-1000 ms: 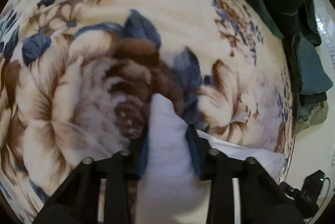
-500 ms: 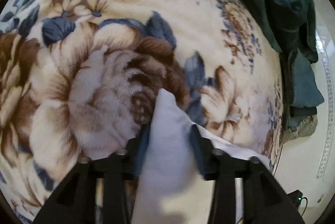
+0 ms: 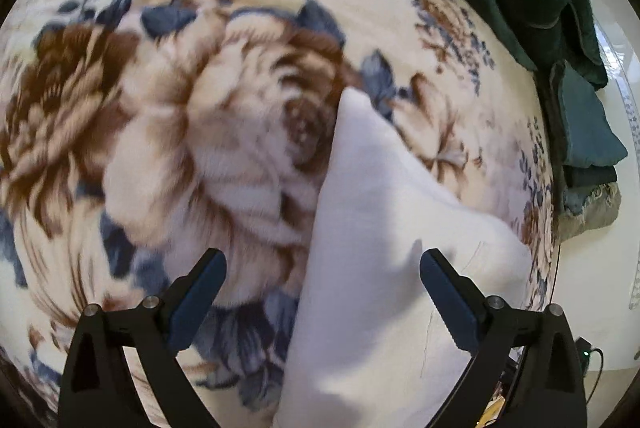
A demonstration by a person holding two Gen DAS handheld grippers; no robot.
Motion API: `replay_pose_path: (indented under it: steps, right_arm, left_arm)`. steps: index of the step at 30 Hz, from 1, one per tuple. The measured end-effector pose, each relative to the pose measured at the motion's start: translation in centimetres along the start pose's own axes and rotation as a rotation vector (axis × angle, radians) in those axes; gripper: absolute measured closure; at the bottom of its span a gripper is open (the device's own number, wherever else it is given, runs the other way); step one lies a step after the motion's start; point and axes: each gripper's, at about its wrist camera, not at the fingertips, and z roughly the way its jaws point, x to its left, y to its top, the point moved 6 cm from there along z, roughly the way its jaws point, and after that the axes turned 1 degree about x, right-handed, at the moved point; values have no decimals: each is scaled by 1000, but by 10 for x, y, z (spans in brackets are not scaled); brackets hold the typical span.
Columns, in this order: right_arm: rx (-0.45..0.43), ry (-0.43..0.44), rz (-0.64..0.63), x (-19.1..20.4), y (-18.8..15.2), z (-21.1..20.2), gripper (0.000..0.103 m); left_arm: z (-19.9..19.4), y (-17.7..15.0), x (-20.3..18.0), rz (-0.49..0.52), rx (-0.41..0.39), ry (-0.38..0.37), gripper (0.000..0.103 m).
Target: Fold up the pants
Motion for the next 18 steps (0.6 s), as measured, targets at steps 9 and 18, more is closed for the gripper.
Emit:
replay_pose_path:
  steps: [9, 18]
  right_arm:
    - [128, 161, -70, -3, -26, 38, 15]
    - [67, 366, -149, 46, -19, 80, 15]
  left_arm:
    - [10, -33, -1, -6, 51, -47, 4]
    - [24, -48, -2, 12, 70, -70, 4]
